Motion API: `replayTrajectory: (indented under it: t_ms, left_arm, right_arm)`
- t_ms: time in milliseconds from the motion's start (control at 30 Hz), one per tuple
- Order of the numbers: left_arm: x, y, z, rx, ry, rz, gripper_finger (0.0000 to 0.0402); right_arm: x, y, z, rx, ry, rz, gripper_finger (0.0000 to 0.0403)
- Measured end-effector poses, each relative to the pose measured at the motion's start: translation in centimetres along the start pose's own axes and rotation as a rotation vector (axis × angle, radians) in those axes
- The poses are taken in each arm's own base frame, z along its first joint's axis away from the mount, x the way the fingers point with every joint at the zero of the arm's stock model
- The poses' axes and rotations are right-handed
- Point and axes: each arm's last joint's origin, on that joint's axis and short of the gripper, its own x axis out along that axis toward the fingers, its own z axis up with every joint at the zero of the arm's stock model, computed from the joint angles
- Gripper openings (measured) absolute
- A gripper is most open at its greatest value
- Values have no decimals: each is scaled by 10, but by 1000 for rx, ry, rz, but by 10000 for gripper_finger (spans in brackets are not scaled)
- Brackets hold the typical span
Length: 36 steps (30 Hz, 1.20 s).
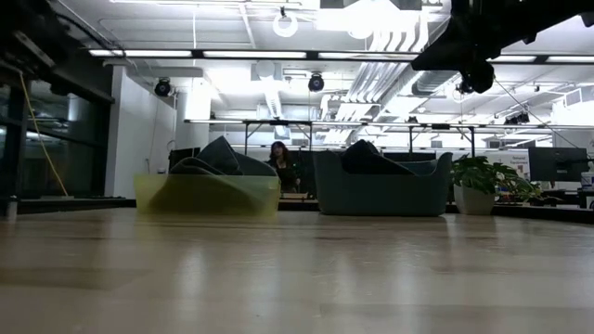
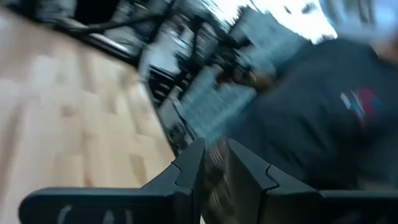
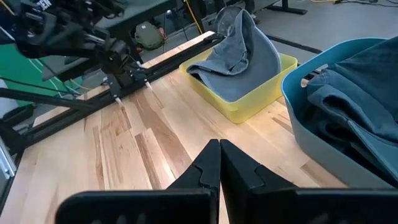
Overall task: Pick & Place hat
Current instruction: Return to home position
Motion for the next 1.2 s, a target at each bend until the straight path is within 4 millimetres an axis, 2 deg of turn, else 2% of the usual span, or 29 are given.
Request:
replayTrajectory:
  t_ms: [133, 233, 400, 667, 1033, 1200]
  left_arm:
    - [-1, -18, -9, 121, 55, -102, 60]
    - [-3, -29, -12, 284, 46, -163, 60]
    - [-3, -32, -5, 585, 26, -96, 60]
    - [-1, -20, 13, 602, -65, 101, 60]
    - [-1, -17, 10, 700, -102, 265, 60]
    - [-1, -15, 13, 676, -128, 352, 60]
  right_arm:
    - [0, 0, 0, -1, 6, 6, 0]
    - [0, 0, -1, -12, 12, 18, 0]
    - [0, 0, 0, -28, 10, 13, 0]
    - [0, -1, 0, -55, -12, -36, 0]
    - [0, -1, 0, -55, -8, -28, 0]
    - [0, -1, 0, -56, -13, -38, 0]
